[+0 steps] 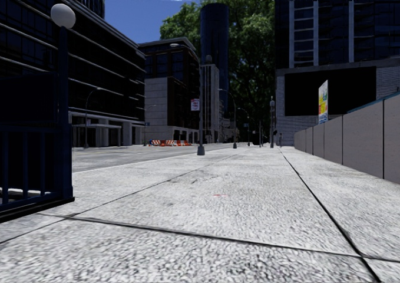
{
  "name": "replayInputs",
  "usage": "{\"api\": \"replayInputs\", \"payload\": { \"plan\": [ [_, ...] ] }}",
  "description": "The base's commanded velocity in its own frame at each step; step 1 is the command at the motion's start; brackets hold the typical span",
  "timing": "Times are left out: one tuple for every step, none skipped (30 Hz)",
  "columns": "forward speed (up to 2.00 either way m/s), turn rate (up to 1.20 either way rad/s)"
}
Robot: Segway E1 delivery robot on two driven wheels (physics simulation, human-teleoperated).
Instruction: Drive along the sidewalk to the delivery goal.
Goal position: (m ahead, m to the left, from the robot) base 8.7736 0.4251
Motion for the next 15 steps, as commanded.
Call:
{"api": "replayInputs", "payload": {
  "plan": [
    [1.91,0.68],
    [1.91,0.68],
    [1.91,0.68],
    [1.91,0.65],
    [1.91,0.57],
    [1.91,0.51],
    [1.91,0.51],
    [1.91,0.0],
    [1.91,0.0],
    [1.92,0.0],
    [1.92,0.0],
    [1.92,0.0],
    [1.92,0.0],
    [1.92,0.0],
    [1.92,0.0]
  ]
}}
